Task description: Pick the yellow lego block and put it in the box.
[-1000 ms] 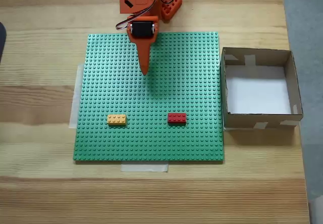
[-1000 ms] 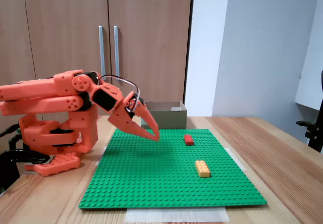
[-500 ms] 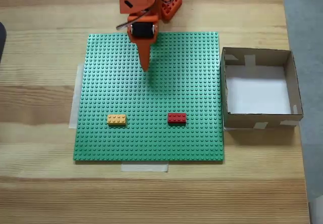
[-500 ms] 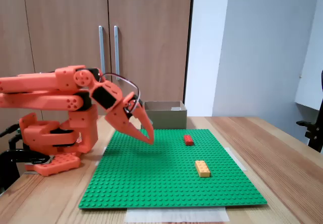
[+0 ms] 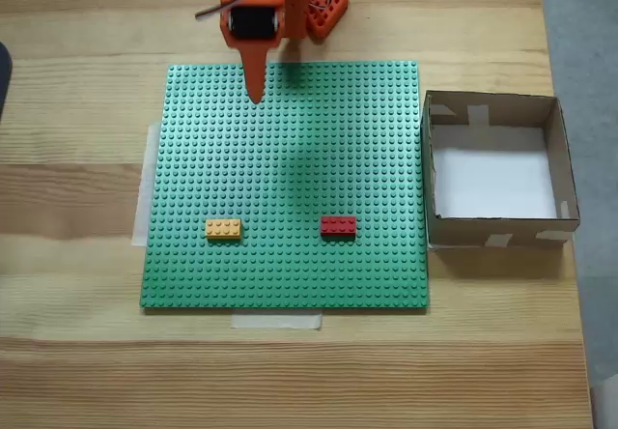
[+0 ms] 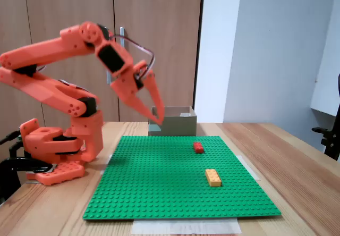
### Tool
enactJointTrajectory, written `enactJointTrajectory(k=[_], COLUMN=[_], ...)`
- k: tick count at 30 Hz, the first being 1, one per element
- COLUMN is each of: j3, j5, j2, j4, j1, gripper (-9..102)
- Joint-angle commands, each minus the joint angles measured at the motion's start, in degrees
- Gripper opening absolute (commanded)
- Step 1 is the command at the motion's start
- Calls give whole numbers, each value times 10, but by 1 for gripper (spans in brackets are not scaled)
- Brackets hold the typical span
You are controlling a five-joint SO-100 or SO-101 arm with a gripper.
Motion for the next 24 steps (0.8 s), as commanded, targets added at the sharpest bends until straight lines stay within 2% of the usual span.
enactJointTrajectory(k=[1,8,17,24], j3=[-99,-232,-382,-492], j5=[8,70,-40,3], j2=[-65,-200,-336,-454], j4=[18,60,99,106], j1=[19,47,61,119], gripper=[-1,2,1,0])
